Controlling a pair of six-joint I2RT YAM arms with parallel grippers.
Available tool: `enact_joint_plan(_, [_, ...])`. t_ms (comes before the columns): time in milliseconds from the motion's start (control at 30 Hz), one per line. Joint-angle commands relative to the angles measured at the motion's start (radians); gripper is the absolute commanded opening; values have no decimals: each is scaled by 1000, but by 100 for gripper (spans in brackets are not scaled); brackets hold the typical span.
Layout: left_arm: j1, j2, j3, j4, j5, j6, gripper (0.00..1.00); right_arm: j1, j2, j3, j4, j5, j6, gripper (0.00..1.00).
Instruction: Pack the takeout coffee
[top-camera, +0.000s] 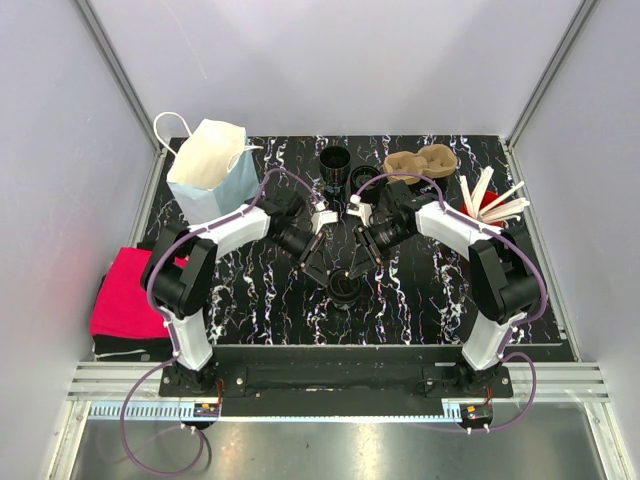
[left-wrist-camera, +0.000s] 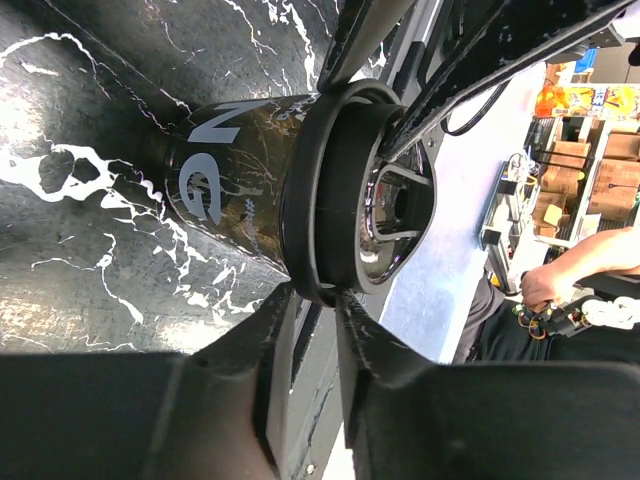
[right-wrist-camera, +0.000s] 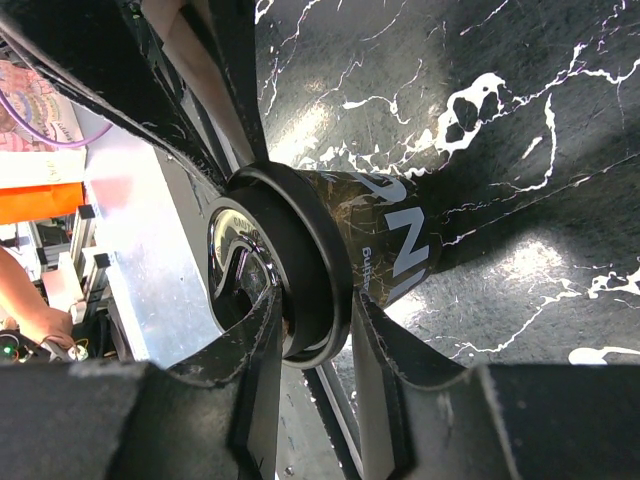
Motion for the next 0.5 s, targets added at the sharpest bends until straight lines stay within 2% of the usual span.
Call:
enact_joint_plan(0, [-31, 13, -32, 99, -116, 22, 20, 14, 0, -28, 27, 95, -24, 31])
enact_joint_plan(100, [-28, 10, -24, 97, -113, 27, 22, 14, 0, -28, 27, 90, -27, 30])
enact_joint_plan(133, [-23, 5, -18, 97, -111, 28, 30, 14, 2, -28, 27, 89, -29, 29])
enact_joint_plan(267, [20, -22, 44, 85, -50, 39, 48, 14, 0, -32, 25, 89, -33, 29])
enact_joint_plan(467, [63, -12, 115, 57, -1, 55, 52, 14, -4, -32, 25, 92, -33, 29])
